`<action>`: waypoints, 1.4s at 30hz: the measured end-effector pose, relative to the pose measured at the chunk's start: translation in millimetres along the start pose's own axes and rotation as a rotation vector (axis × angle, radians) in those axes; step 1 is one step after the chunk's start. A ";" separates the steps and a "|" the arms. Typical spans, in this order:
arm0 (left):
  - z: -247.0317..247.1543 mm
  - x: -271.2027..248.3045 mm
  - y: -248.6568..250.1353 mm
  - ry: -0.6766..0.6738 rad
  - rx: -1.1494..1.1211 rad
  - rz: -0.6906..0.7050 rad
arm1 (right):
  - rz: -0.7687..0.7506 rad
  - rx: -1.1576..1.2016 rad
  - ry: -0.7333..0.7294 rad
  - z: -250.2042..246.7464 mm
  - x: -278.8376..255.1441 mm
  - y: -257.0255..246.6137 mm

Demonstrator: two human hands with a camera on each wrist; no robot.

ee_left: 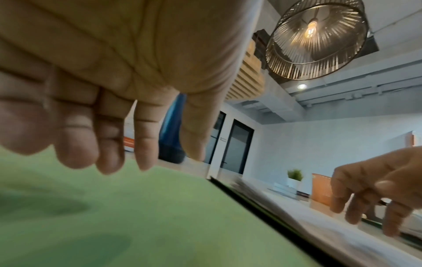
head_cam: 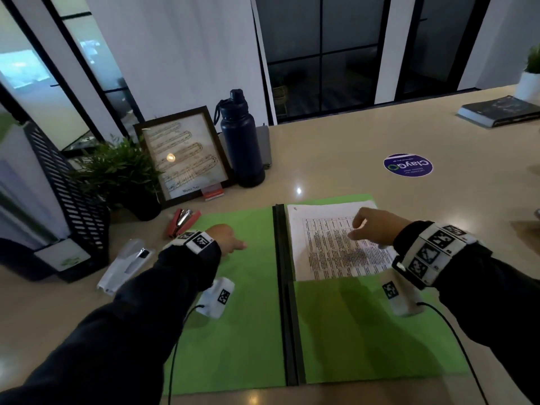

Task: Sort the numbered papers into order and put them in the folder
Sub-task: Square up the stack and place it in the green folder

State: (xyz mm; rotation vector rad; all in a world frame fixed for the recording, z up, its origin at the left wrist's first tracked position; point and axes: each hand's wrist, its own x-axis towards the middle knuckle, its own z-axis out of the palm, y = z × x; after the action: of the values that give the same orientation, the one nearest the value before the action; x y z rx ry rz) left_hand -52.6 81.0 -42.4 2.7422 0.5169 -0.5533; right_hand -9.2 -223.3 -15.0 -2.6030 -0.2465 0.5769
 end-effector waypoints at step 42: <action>-39.2 -81.4 -55.9 -0.417 -1.124 0.497 | 0.019 -0.547 -0.228 36.9 40.8 10.9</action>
State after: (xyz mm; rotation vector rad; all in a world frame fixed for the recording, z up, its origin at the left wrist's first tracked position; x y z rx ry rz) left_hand -132.7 121.3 14.5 1.5313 -0.0121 -0.4688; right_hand 11.9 -207.4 -64.4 -3.0581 -0.5162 0.9223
